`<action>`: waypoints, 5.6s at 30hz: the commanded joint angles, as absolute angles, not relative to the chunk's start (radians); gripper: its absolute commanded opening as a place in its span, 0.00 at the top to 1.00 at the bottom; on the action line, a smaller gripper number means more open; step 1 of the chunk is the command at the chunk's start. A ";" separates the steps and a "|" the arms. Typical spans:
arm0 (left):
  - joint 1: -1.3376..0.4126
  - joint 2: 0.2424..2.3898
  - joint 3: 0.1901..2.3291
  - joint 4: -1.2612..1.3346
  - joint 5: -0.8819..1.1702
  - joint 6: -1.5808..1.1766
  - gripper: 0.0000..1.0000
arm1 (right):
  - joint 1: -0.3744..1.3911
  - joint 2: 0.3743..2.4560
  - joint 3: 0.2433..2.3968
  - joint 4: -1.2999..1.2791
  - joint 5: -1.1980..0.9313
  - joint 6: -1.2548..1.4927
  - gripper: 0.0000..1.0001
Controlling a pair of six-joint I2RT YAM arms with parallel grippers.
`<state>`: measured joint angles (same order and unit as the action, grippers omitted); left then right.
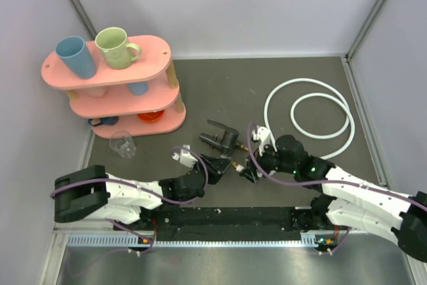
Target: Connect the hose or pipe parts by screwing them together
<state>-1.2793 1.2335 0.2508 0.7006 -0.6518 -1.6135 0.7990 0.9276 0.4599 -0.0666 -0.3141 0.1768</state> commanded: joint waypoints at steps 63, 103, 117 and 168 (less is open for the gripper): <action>-1.284 1.224 0.262 0.664 -0.727 -1.565 1.00 | 0.712 0.999 0.495 0.029 -0.373 0.096 0.29; -1.284 1.169 0.245 0.635 -0.624 -1.666 1.00 | 1.375 1.248 0.572 0.256 0.551 -0.283 1.00; -1.284 1.224 0.255 0.703 -0.676 -1.525 1.00 | 0.828 1.291 0.584 0.169 -0.722 0.149 1.00; -1.284 1.189 0.272 0.636 -0.658 -1.605 1.00 | 1.362 1.195 0.638 0.067 0.548 -0.115 1.00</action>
